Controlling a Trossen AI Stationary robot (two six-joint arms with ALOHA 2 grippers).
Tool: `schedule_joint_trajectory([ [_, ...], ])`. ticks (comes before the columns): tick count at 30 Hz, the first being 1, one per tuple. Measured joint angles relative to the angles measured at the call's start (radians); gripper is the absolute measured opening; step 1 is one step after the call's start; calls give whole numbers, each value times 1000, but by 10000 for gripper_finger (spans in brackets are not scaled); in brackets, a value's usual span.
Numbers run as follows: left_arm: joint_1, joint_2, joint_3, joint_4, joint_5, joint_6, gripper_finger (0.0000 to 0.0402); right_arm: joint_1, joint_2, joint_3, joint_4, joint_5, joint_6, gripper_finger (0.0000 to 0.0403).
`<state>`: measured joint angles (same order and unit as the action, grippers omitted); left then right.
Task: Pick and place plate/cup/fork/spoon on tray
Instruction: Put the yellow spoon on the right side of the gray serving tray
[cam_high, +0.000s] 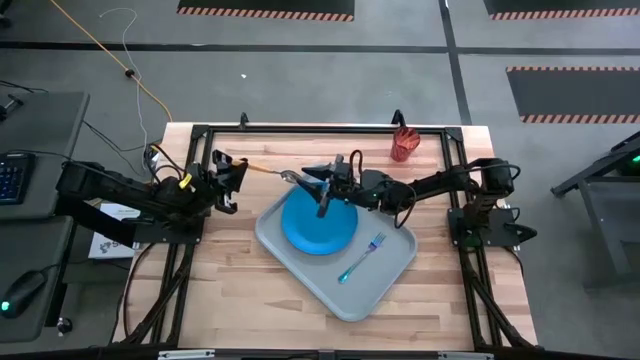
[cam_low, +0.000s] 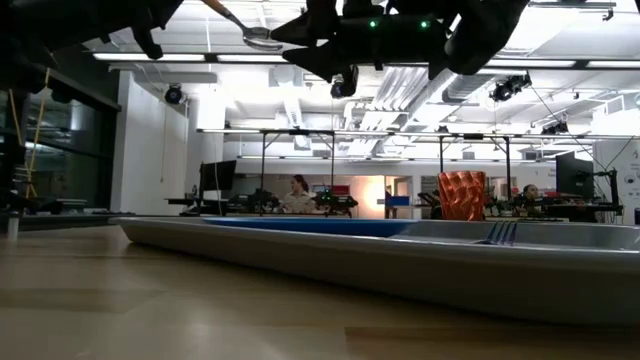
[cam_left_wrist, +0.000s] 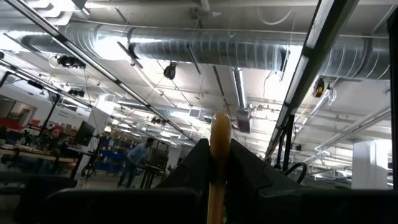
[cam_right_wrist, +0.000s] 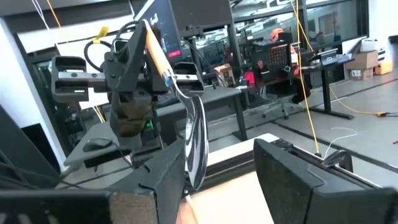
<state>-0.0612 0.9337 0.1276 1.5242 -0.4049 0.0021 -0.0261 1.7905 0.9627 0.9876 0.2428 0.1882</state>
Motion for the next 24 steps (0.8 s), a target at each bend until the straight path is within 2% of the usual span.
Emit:
schedule_joint_trajectory([
  [13,0,52,1,43,-1,-1,23,0,0,0,-5,0,76,174],
  [17,0,74,20,44,-5,0,23,0,0,0,-6,0,84,140],
  [24,0,88,27,44,-7,2,23,0,0,-1,-21,0,85,46],
])
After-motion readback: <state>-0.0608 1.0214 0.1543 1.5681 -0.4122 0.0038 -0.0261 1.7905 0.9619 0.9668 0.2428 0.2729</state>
